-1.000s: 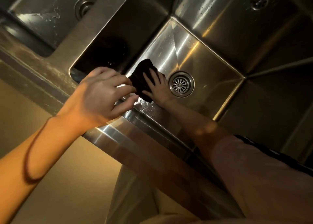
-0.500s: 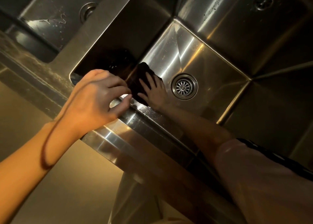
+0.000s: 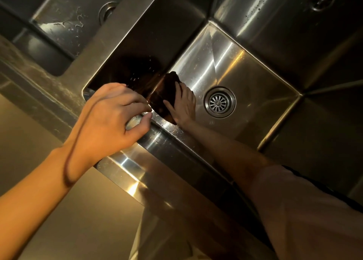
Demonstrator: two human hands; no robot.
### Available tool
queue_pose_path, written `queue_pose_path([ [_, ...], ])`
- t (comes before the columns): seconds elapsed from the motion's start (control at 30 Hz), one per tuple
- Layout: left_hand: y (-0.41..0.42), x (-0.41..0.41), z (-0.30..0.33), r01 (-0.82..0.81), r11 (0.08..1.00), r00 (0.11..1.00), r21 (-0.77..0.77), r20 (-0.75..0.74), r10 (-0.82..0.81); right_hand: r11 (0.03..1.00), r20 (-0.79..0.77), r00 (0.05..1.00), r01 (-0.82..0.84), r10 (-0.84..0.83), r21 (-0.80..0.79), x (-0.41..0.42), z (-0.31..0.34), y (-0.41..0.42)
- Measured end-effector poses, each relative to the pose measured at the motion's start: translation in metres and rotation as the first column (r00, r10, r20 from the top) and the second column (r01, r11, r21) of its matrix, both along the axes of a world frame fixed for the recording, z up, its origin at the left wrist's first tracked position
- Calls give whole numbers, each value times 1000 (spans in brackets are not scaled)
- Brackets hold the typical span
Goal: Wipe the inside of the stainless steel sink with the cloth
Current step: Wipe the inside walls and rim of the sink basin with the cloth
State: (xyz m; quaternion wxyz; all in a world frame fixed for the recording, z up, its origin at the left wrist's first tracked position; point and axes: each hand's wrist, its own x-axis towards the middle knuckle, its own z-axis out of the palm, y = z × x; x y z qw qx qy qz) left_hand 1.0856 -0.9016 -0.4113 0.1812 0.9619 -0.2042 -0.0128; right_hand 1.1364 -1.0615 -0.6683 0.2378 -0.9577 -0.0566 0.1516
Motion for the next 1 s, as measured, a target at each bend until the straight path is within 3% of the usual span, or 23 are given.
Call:
queue_pose_path([
  [0.27, 0, 1, 0, -3, 1000, 1000, -15, 17, 3, 960, 96, 968, -214, 233, -179, -20, -9, 3],
  [0.53, -1, 0, 0, -10, 1000, 1000, -3, 0, 10, 942, 296, 904, -246, 308, -228, -8, -21, -5],
  [0.83, -1, 1, 3, -6, 1000, 1000, 16, -2, 6, 927, 138, 925, -329, 355, -180, -11, -6, -12],
  [1.0, -1, 1, 3, -6, 1000, 1000, 21, -18, 7, 790, 195, 768, -571, 611, -224, -22, -2, -44],
])
